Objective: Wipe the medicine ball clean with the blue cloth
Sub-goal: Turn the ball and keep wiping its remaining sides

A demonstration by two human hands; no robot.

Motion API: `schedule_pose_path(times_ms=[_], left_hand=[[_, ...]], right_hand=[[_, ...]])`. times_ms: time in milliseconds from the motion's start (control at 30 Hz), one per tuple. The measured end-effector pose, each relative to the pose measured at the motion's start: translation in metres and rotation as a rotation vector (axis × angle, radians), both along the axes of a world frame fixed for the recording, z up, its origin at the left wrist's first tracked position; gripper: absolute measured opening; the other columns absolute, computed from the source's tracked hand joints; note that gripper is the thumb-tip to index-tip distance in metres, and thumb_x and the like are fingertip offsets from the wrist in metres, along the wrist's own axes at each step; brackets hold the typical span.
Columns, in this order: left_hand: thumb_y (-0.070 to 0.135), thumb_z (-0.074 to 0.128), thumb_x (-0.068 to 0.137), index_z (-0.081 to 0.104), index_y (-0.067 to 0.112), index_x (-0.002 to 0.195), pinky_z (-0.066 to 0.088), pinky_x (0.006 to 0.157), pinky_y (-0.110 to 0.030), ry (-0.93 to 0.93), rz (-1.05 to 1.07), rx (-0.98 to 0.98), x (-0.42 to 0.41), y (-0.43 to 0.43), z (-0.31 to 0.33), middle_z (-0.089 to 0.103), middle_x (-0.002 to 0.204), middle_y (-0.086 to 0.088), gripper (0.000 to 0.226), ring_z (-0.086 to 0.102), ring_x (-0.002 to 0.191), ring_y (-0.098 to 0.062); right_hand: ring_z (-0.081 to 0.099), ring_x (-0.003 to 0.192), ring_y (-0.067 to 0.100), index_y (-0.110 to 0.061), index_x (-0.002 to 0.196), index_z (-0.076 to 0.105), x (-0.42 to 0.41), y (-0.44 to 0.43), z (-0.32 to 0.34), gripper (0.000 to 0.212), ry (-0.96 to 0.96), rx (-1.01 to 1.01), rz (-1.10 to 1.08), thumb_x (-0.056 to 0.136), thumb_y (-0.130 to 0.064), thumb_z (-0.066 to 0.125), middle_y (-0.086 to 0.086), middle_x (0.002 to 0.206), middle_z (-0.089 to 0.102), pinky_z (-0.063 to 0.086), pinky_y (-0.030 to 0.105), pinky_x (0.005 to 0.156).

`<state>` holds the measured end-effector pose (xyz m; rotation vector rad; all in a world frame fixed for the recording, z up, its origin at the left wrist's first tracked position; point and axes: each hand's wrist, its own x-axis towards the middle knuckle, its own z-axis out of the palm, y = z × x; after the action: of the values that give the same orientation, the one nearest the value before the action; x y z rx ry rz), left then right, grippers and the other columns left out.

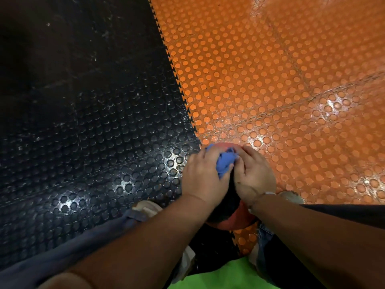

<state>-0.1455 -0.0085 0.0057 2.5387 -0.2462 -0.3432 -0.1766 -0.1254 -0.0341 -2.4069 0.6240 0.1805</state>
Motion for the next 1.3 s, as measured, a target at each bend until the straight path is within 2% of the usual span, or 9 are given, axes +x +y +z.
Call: schedule_pose_path(times_ms=[167,333,500,600,700,800,967,1167,1300], left_hand=[[0.038,0.055,0.091,0.054,0.021,0.110,0.045,0.079,-0.036,0.159,0.278,0.014,0.027,0.011,-0.009,0.060,0.107,-0.005,0.025,0.056,0.100,-0.030],[0.036,0.057,0.090,0.057,0.019,0.112,0.038,0.085,-0.033,0.030,0.018,0.028,0.007,-0.009,0.006,0.059,0.112,-0.005,0.028,0.052,0.104,-0.027],[0.039,0.054,0.093,0.052,0.023,0.110,0.039,0.070,-0.029,0.290,0.397,0.087,0.045,0.029,-0.020,0.063,0.105,-0.005,0.024,0.053,0.084,-0.024],[0.039,0.059,0.089,0.055,0.023,0.100,0.044,0.070,-0.030,0.220,0.283,-0.084,0.028,0.016,-0.015,0.062,0.094,-0.001,0.019,0.056,0.083,-0.024],[0.036,0.063,0.088,0.056,0.023,0.099,0.046,0.073,-0.031,0.222,0.138,-0.101,0.033,0.020,-0.015,0.062,0.093,0.000,0.018,0.056,0.085,-0.024],[0.036,0.059,0.091,0.053,0.027,0.105,0.044,0.075,-0.030,0.353,0.199,0.046,0.055,0.038,-0.024,0.060,0.093,0.002,0.018,0.059,0.093,-0.026],[0.030,0.067,0.086,0.054,0.032,0.090,0.048,0.073,-0.028,0.321,0.205,-0.252,0.036,0.018,-0.012,0.063,0.082,0.007,0.014,0.061,0.082,-0.022],[0.033,0.062,0.088,0.054,0.030,0.097,0.042,0.069,-0.025,0.295,0.339,-0.072,0.048,0.036,-0.018,0.058,0.082,0.007,0.013,0.060,0.087,-0.023],[0.032,0.068,0.084,0.051,0.031,0.081,0.045,0.063,-0.023,0.275,0.205,-0.266,0.038,0.014,-0.013,0.060,0.076,0.009,0.018,0.058,0.071,-0.013]], right_hand=[[0.033,0.134,0.020,-0.038,0.134,0.045,0.010,0.003,0.001,0.058,0.042,-0.016,0.048,0.085,-0.050,0.018,-0.007,0.143,0.043,0.028,0.046,0.109],[0.033,0.134,0.023,-0.031,0.135,0.046,0.004,0.000,0.002,0.076,0.020,0.017,0.042,0.076,-0.056,0.005,-0.004,0.144,0.041,0.029,0.047,0.109],[0.033,0.135,0.021,-0.035,0.134,0.046,0.002,-0.002,0.004,0.065,-0.002,0.020,0.063,0.083,-0.055,0.011,-0.009,0.144,0.041,0.030,0.047,0.109],[0.038,0.131,0.020,-0.032,0.132,0.051,-0.001,-0.009,0.003,0.062,-0.037,0.034,0.032,0.085,-0.051,0.015,-0.006,0.141,0.046,0.033,0.043,0.108],[0.038,0.131,0.021,-0.026,0.131,0.053,-0.001,-0.014,0.005,0.055,-0.035,0.104,0.025,0.086,-0.041,0.025,-0.001,0.140,0.047,0.028,0.035,0.109],[0.035,0.133,0.019,-0.031,0.132,0.050,-0.001,-0.013,0.008,0.054,-0.001,0.081,0.049,0.086,-0.043,0.024,-0.006,0.142,0.045,0.028,0.039,0.111],[0.043,0.128,0.023,-0.032,0.129,0.055,0.001,-0.008,0.006,0.051,-0.024,0.024,0.023,0.086,-0.041,0.028,-0.004,0.138,0.050,0.036,0.043,0.106],[0.041,0.129,0.020,-0.036,0.129,0.053,0.002,-0.003,0.005,0.059,-0.033,0.007,0.042,0.085,-0.052,0.017,-0.008,0.138,0.049,0.034,0.045,0.106],[0.042,0.128,0.024,-0.033,0.128,0.055,-0.002,0.001,0.001,0.065,-0.055,-0.006,0.025,0.081,-0.054,0.015,-0.005,0.136,0.051,0.036,0.047,0.104]])
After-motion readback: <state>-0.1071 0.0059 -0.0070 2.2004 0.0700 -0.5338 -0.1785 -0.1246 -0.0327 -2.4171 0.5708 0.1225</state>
